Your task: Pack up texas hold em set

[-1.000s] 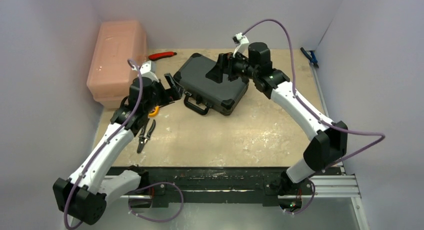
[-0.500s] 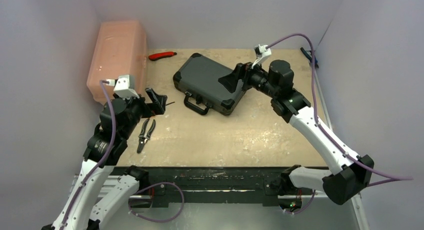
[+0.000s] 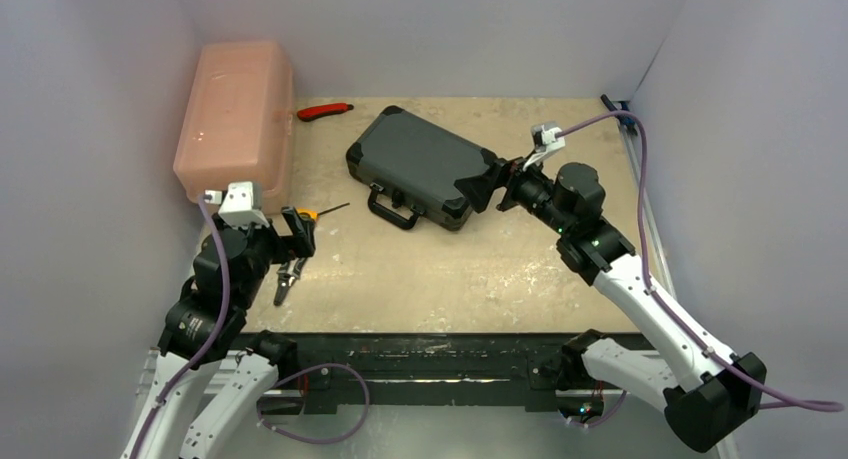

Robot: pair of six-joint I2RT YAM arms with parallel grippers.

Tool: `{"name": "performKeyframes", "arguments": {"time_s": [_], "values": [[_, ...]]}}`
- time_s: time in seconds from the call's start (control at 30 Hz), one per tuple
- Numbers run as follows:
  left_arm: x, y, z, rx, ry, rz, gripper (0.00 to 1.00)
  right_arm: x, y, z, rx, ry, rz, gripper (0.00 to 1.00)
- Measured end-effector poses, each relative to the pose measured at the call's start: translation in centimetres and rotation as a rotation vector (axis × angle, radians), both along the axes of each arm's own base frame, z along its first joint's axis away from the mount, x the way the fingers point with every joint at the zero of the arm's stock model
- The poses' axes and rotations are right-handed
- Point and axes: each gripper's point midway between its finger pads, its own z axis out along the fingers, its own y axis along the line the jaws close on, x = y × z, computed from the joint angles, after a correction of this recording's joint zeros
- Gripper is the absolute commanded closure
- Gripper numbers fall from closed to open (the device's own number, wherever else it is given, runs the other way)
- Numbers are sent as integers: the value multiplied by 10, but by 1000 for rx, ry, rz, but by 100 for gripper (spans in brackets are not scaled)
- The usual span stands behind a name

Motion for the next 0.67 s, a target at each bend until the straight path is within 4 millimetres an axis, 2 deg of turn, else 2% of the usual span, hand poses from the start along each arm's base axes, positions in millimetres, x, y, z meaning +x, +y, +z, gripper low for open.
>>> {"name": "performKeyframes", "arguments": {"time_s": [0.3,0.53,0.67], "values": [[-1,7,1,32,-12,22,0,-4,-11,-10,4,-8,-47,1],[0,8,-2,44,-5,22,0,-1,-12,-14,-1,-1,-58,1],[1,8,-5,49,3,23,0,5,-15,-22,-19,20,-89,1]]}}
